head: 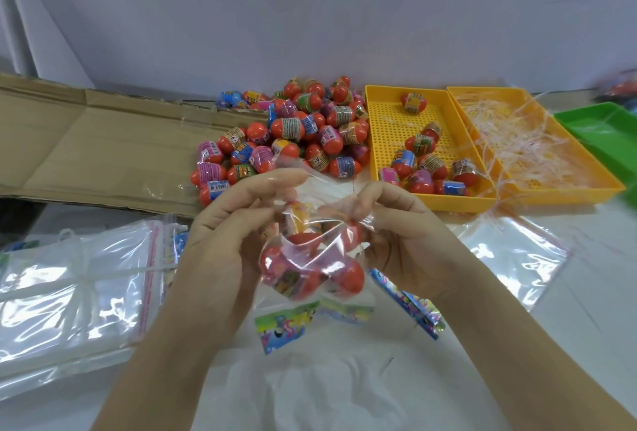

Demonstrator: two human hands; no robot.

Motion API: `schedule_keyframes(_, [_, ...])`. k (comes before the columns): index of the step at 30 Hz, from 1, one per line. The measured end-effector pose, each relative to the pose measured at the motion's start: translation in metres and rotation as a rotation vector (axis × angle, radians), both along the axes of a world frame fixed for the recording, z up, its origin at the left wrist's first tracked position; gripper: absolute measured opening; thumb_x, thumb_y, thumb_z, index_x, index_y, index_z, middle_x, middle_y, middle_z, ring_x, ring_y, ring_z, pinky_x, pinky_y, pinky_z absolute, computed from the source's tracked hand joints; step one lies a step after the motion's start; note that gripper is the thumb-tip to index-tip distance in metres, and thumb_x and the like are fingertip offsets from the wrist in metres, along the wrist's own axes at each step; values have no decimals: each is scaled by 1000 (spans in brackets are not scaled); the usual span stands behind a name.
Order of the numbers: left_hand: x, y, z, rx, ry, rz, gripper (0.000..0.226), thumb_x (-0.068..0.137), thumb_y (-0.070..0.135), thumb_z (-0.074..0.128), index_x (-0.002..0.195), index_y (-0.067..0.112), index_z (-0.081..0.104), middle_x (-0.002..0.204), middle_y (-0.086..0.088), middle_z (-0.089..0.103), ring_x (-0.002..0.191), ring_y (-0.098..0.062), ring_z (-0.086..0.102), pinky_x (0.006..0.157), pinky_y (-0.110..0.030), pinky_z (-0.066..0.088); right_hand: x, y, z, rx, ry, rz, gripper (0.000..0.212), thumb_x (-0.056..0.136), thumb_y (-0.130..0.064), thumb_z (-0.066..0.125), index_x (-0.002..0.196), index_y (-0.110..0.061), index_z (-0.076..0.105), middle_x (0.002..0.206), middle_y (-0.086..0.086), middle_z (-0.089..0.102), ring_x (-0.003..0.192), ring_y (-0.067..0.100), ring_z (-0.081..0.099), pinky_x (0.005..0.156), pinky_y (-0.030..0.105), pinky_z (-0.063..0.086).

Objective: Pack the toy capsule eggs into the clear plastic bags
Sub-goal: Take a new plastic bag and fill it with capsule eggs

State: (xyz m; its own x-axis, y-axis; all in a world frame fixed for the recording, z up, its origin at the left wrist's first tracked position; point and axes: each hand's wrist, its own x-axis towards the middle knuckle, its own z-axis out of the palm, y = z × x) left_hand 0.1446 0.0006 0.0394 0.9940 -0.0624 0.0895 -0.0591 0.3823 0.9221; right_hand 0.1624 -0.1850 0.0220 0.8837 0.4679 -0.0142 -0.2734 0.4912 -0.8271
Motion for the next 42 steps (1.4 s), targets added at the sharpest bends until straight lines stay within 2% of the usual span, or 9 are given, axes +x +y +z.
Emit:
schedule_keyframes(4, [2,-1,-1,4,64,17,35,76,6,52,79,26,81,83,6,77,69,0,70,52,-13,51,2,2,-1,-36,6,-106,11,73,-14,67,78,-19,75,77,2,69,55,9,65,44,21,54])
schedule_keyframes(8, [5,-4,-9,28,85,109,47,87,-13,48,84,22,80,88,5,77,75,-2,71,60,-13,54,5,0,-7,-83,57,-150,33,71,-13,73,103,-21,73,87,11,66,59,16,67,47,28,56])
schedule_keyframes(20, [8,0,-14,-60,203,38,59,83,-15,42,87,28,81,80,5,74,70,-4,67,63,-17,56,2,9,-9,-94,19,-161,20,76,-6,60,76,-20,75,72,0,69,49,7,61,41,21,52])
schedule_keyframes(24, [8,-1,-18,-62,174,50,60,80,-14,44,101,31,77,83,6,69,71,-6,63,64,-23,54,3,10,-11,-107,32,-167,23,74,-7,63,86,-22,76,71,0,68,53,11,62,46,23,54])
schedule_keyframes(28, [6,1,-16,88,53,78,63,85,-15,46,97,38,78,87,10,72,85,-5,68,67,-17,54,4,11,-12,-103,42,-185,32,73,-7,65,100,-20,74,76,4,68,57,15,65,46,28,56])
schedule_keyframes(31, [4,0,-15,92,48,46,39,84,10,63,106,40,74,107,10,73,101,-6,69,70,-18,56,4,10,-11,-120,40,-227,36,71,-9,68,106,-18,72,79,6,70,58,17,67,45,27,54])
schedule_keyframes(34, [4,-2,-15,78,158,33,52,69,26,69,120,33,67,108,7,75,96,-10,72,65,-21,58,4,9,-11,-134,23,-261,34,70,-12,70,104,-18,73,80,6,71,58,16,67,46,25,54])
schedule_keyframes(38, [6,-3,-12,-37,303,-29,30,68,24,65,93,14,78,84,-7,77,65,-13,72,48,-21,53,5,9,-10,-165,26,-291,27,65,-16,74,91,-19,77,82,6,73,56,14,68,45,22,52])
schedule_keyframes(42, [10,0,-16,-56,297,44,22,70,17,62,82,16,81,84,-6,77,68,-11,72,53,-21,55,4,10,-9,-196,55,-319,21,64,-17,74,85,-15,75,82,8,74,53,14,67,44,22,52])
